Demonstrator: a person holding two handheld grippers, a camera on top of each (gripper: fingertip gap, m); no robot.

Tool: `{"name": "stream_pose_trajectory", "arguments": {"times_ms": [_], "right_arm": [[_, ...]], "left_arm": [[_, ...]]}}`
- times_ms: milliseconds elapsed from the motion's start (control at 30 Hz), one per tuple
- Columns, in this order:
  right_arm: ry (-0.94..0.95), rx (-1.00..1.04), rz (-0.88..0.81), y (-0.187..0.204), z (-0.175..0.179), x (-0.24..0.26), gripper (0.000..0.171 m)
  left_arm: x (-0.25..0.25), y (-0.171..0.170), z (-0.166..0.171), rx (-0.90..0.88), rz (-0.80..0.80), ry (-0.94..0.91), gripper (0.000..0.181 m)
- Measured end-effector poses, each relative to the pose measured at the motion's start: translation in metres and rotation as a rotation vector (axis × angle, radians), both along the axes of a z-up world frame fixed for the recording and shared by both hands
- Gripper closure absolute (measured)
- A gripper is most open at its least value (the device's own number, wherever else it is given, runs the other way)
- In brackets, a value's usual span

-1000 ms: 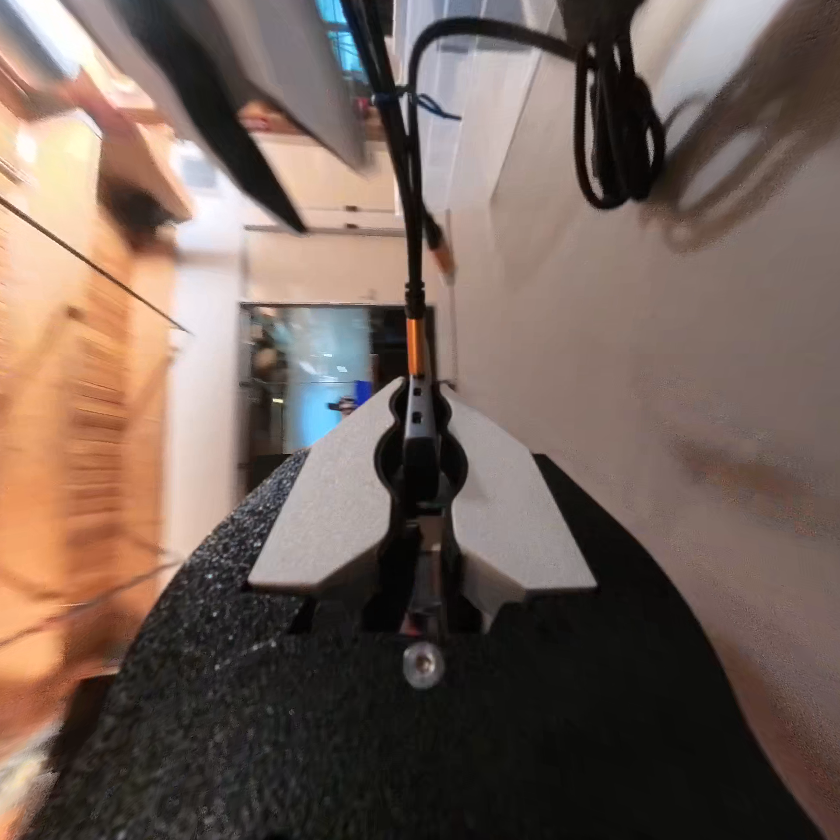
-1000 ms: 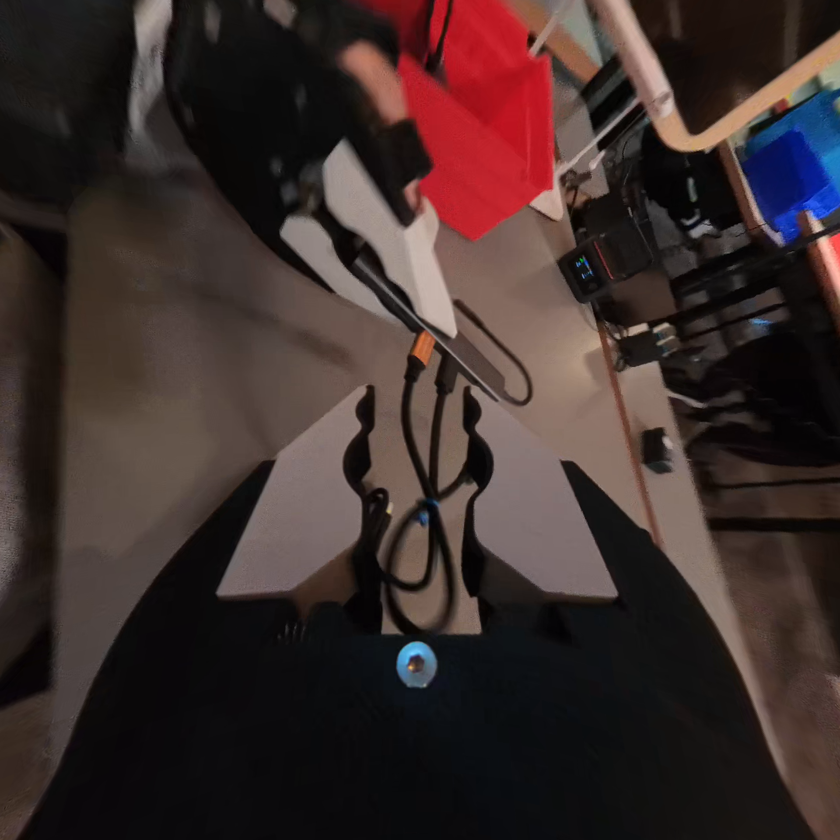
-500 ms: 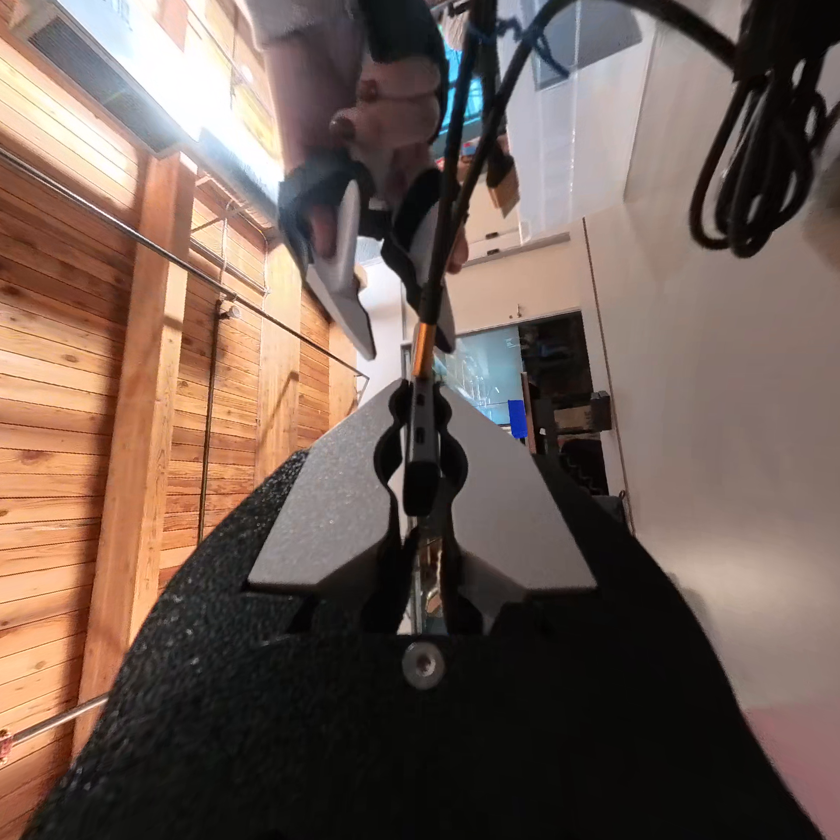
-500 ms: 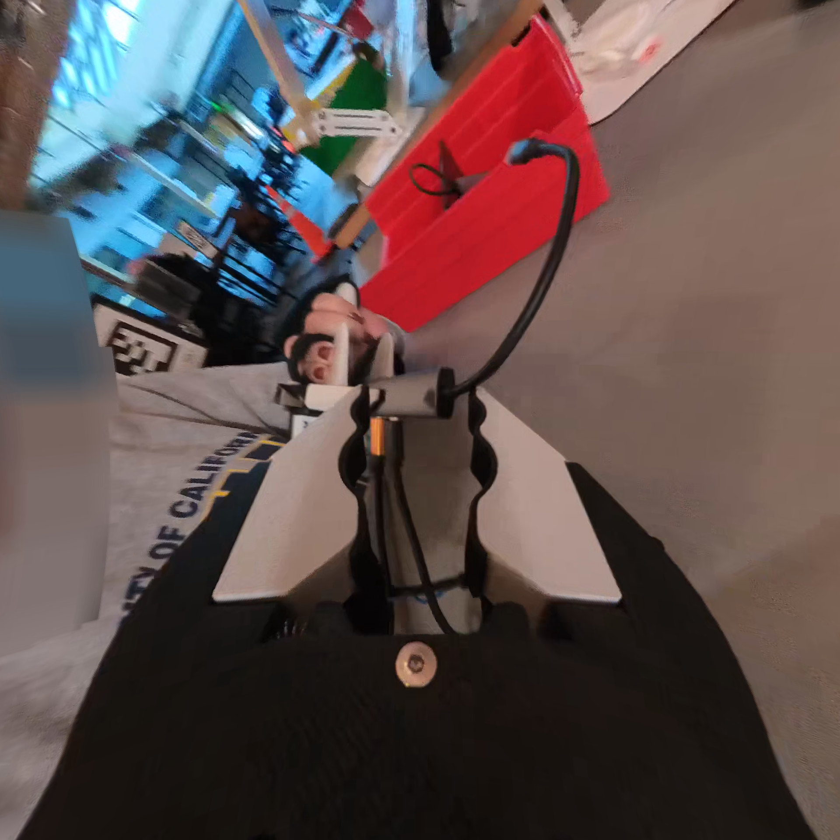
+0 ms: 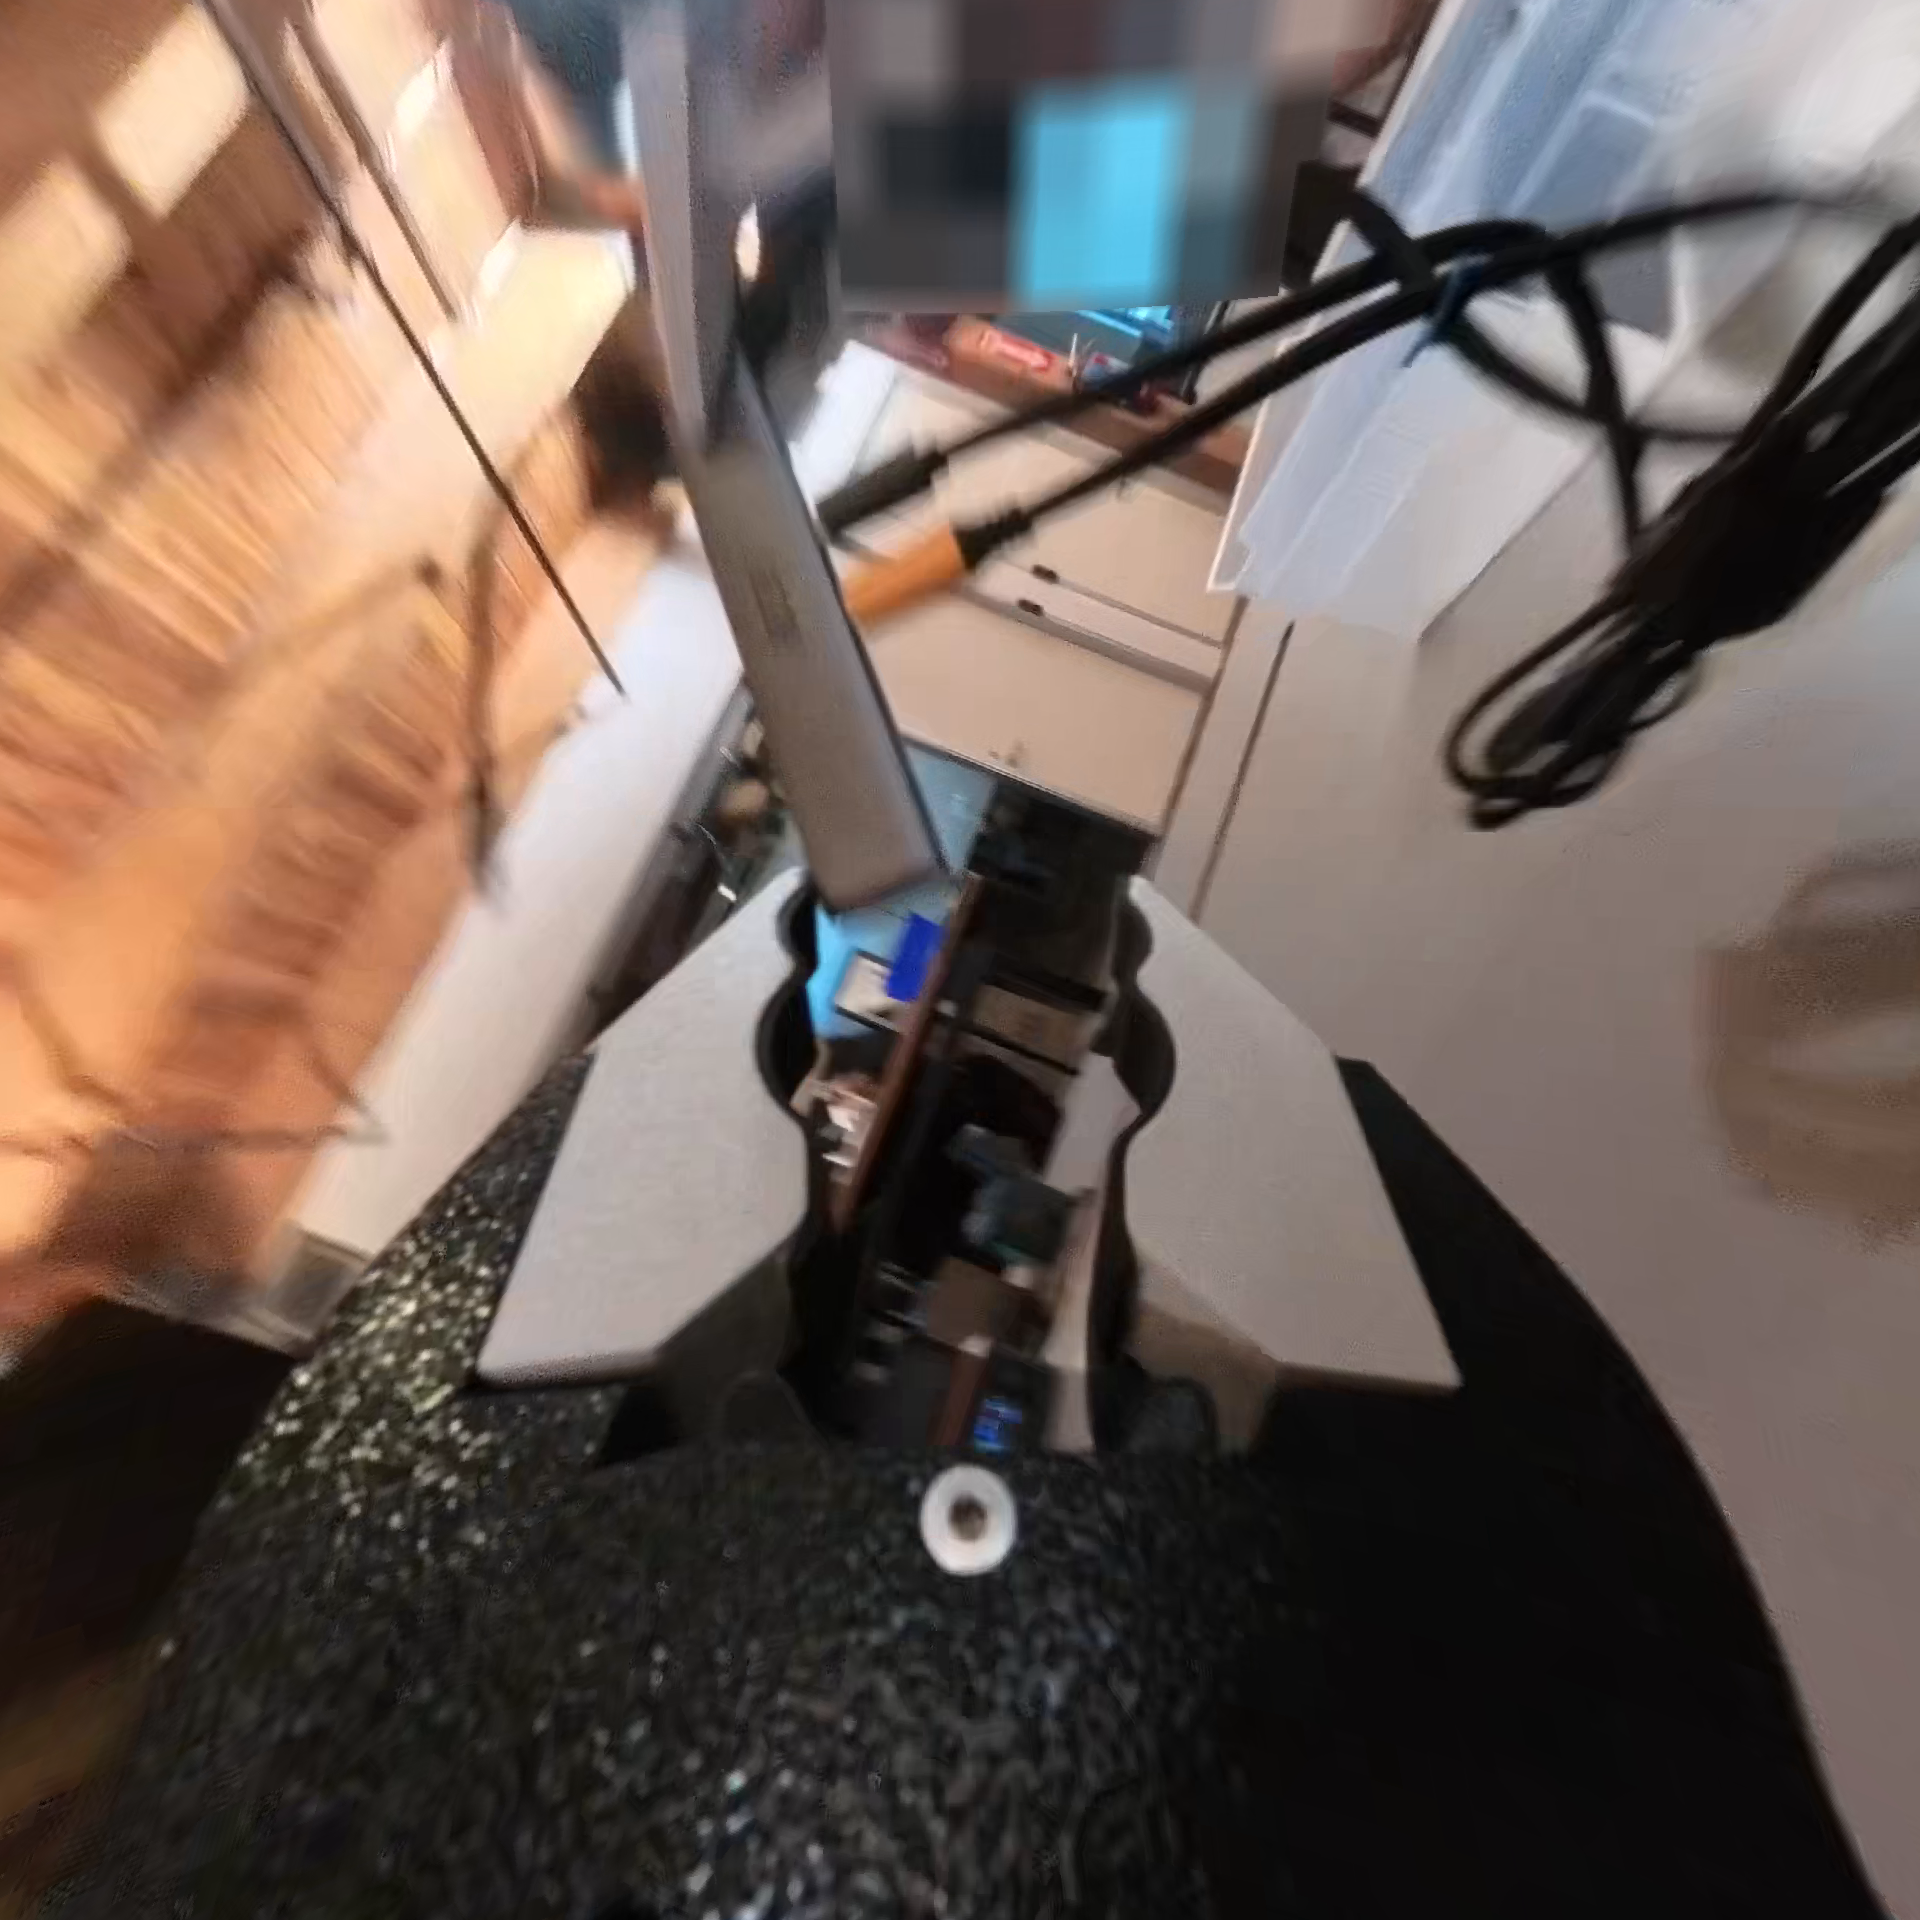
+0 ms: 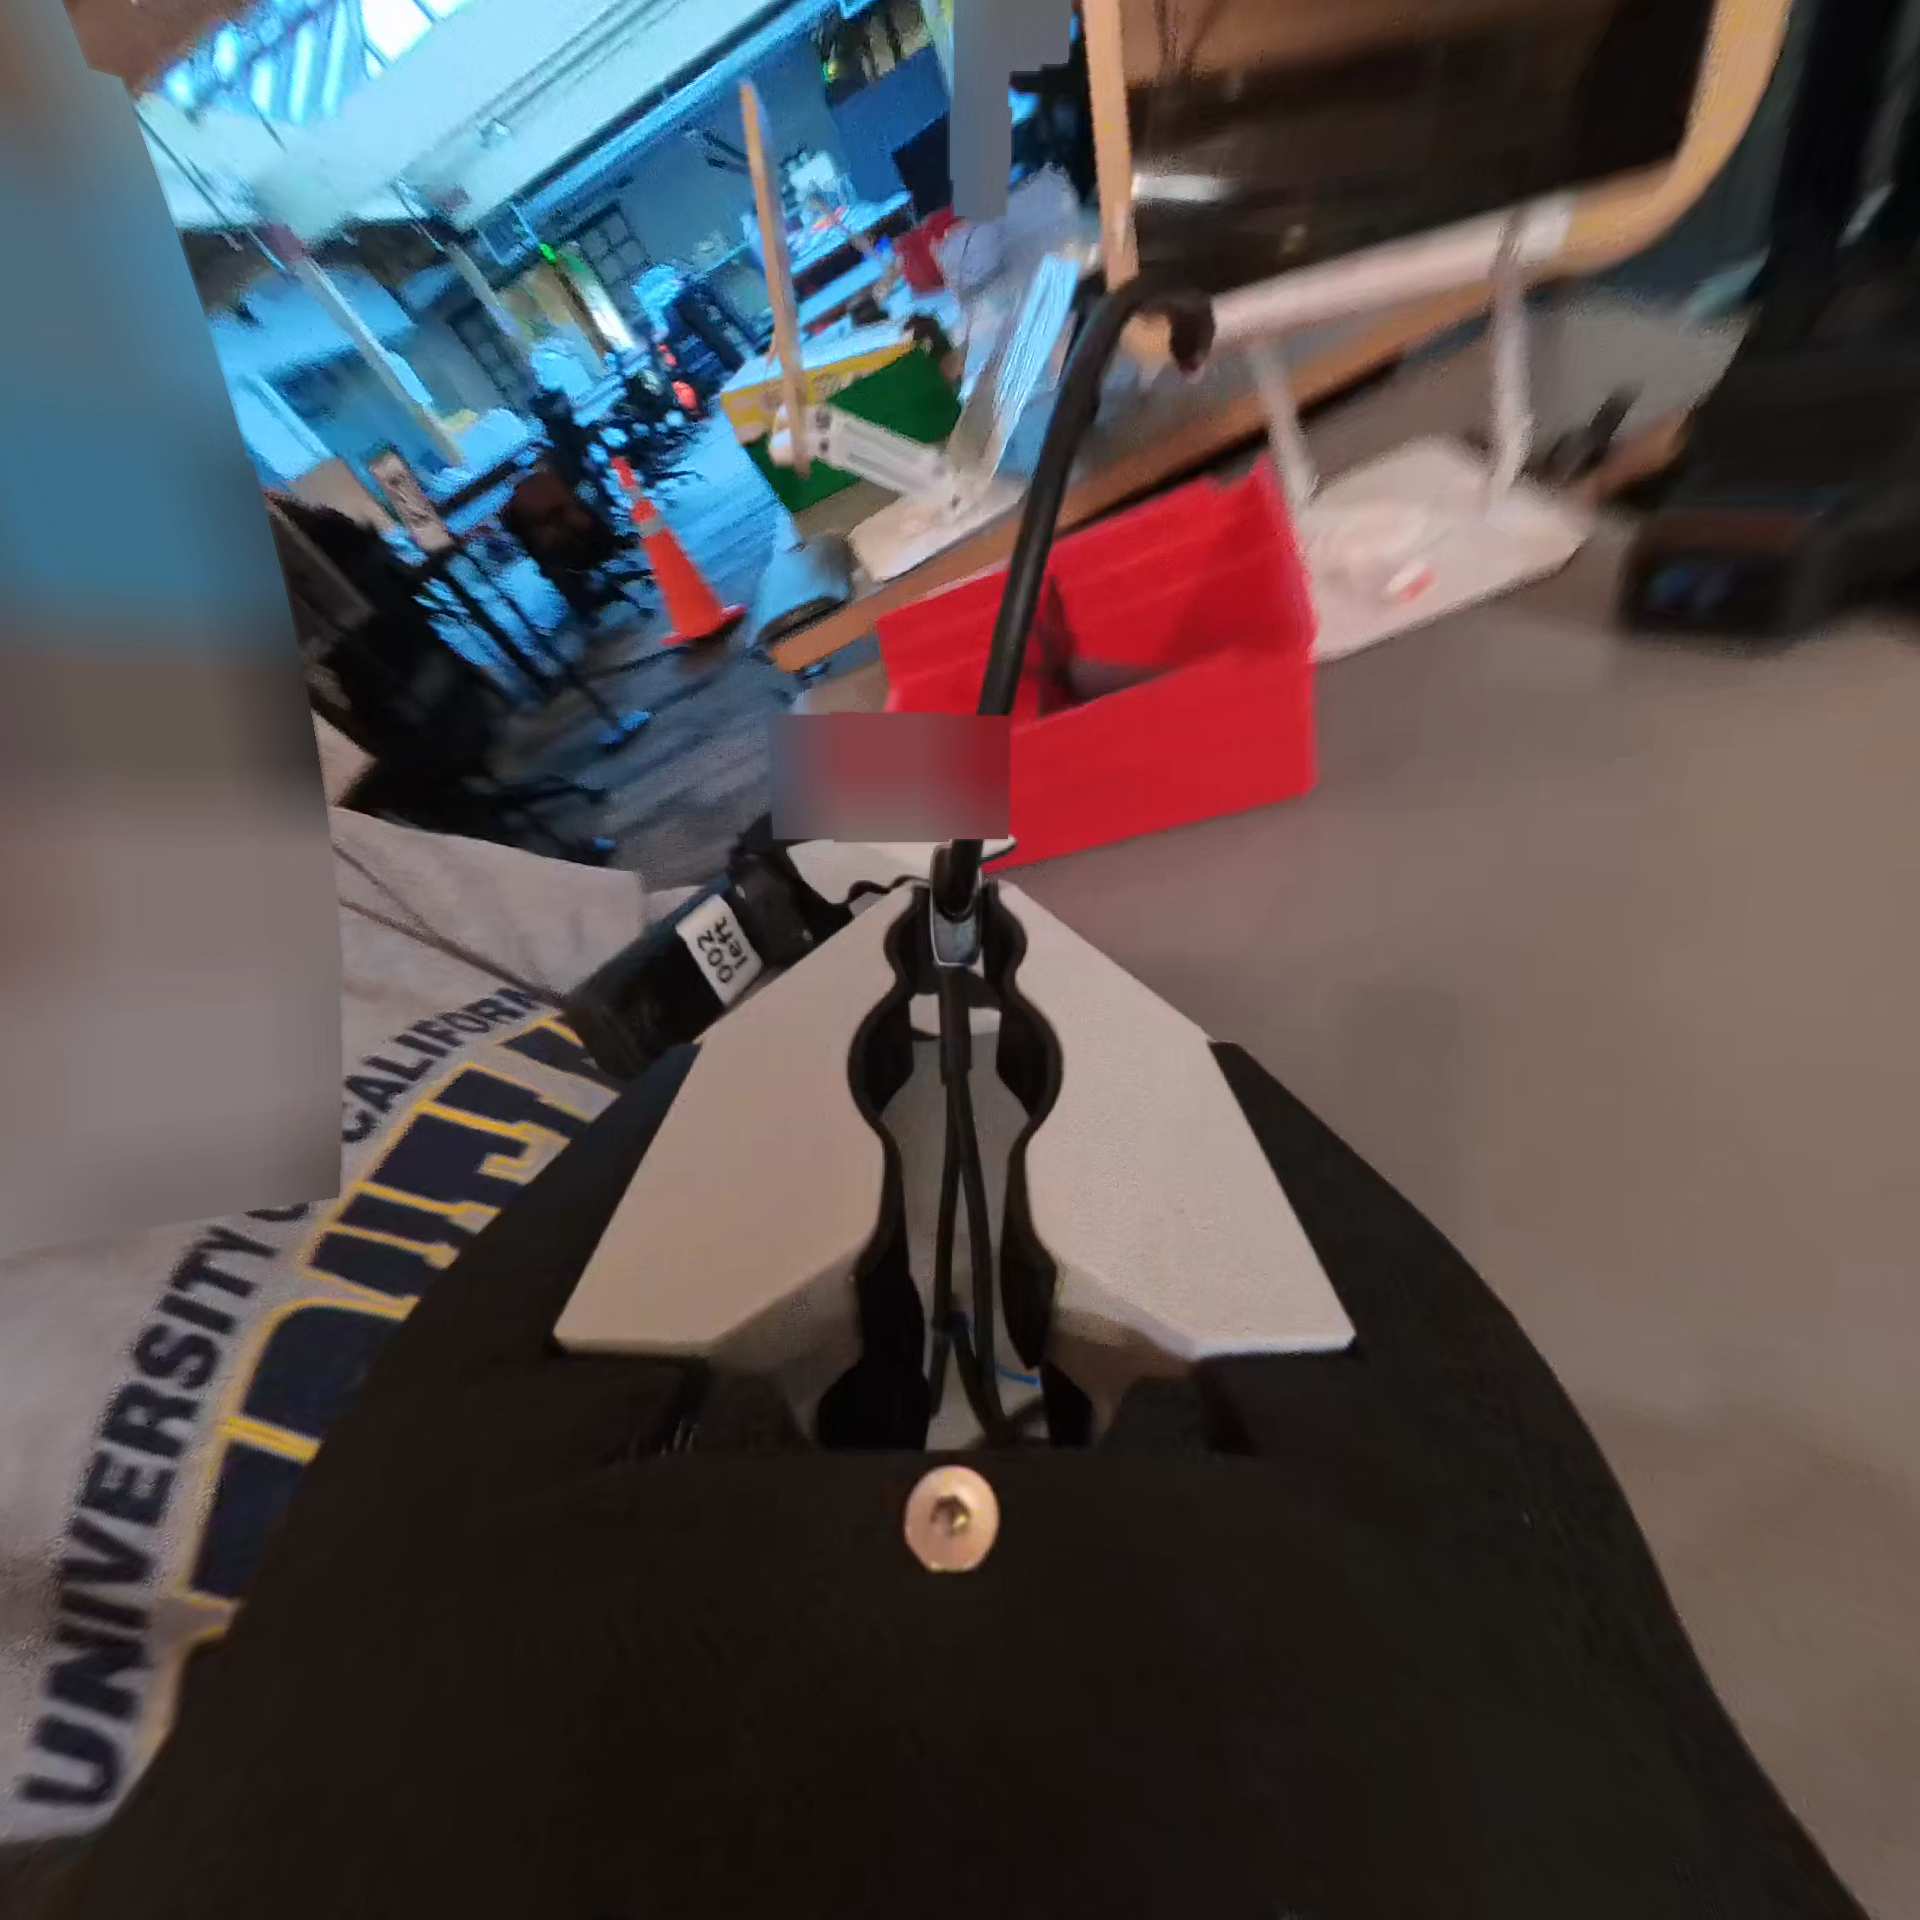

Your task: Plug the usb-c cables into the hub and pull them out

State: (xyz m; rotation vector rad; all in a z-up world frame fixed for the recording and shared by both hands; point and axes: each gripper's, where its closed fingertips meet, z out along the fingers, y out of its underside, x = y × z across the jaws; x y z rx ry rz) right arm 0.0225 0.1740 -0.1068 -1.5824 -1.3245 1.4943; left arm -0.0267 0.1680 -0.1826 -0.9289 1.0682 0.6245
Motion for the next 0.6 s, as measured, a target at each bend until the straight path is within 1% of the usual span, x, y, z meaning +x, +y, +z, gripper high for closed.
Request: {"name": "stream_pose_trajectory", "arguments": {"times_ms": [33, 133, 200, 267, 333, 400, 467, 533, 600], "right_arm": [[0.035, 0.079, -0.028, 0.006, 0.019, 0.007, 0.163], [0.133, 0.308, -0.118, 0.025, 0.081, 0.032, 0.163], [0.151, 0.482, -0.179, 0.037, 0.117, 0.05, 0.163], [0.128, 0.642, -0.233, 0.051, 0.143, 0.068, 0.163], [0.081, 0.764, -0.281, 0.07, 0.158, 0.086, 0.163], [0.003, 0.853, -0.33, 0.094, 0.158, 0.106, 0.163], [-0.085, 0.937, -0.372, 0.121, 0.144, 0.126, 0.163], [-0.16, 1.002, -0.395, 0.144, 0.118, 0.143, 0.163], [-0.186, 1.037, -0.428, 0.164, 0.087, 0.158, 0.163]], "left_arm": [[-0.008, 0.006, -0.001, -0.067, -0.005, -0.093, 0.12], [-0.026, 0.02, -0.01, -0.263, -0.061, -0.378, 0.111], [-0.035, 0.029, -0.019, -0.382, -0.102, -0.537, 0.106], [-0.045, 0.036, -0.025, -0.449, -0.109, -0.653, 0.105], [-0.053, 0.042, -0.03, -0.487, -0.106, -0.725, 0.105], [-0.058, 0.044, -0.032, -0.506, -0.105, -0.765, 0.106], [-0.061, 0.045, -0.032, -0.507, -0.105, -0.784, 0.108], [-0.061, 0.045, -0.032, -0.508, -0.106, -0.787, 0.109], [-0.06, 0.046, -0.034, -0.509, -0.103, -0.776, 0.11]]}}
